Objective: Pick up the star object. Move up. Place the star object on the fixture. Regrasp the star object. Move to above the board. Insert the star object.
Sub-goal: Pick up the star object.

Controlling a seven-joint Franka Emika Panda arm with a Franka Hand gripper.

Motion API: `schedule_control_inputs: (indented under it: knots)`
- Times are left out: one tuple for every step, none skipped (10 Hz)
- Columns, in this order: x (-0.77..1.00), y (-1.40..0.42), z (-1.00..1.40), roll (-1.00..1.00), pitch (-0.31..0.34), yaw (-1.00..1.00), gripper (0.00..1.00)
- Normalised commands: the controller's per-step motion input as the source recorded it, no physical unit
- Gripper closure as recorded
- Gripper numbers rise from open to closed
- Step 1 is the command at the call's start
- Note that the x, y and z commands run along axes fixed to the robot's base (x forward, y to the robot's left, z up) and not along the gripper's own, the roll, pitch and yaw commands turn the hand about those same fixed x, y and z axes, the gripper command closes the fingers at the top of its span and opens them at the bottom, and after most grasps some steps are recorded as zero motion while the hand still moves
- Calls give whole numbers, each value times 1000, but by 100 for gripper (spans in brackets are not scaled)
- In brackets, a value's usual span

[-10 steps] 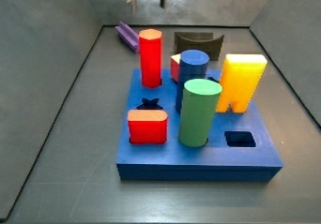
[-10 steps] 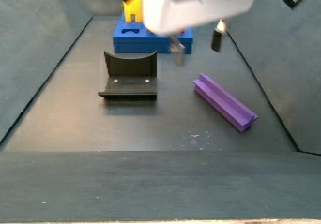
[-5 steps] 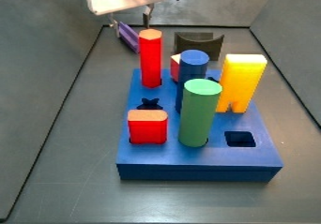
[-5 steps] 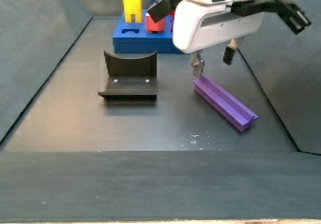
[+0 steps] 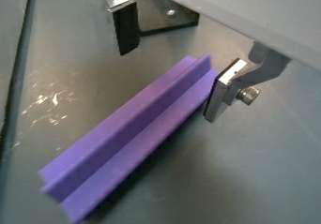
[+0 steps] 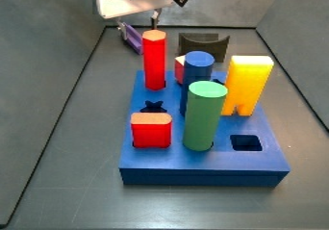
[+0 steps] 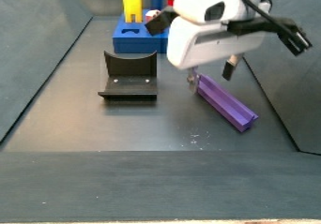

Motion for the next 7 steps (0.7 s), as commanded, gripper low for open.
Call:
schedule_control_inputs:
  knots:
    - [0,331,-391,-404,0,-206,0]
    - [0,266,-334,-434,0,-103,0]
    - [0,169,-214,-481,0,-97,0]
    - [89,-3,-597,-264,0,0,0]
    - [146,-317,-780,-137,0,0,0]
    - [146,-463,-797,-110,0,0,0]
    - [23,-406,-729,-141,0,0,0]
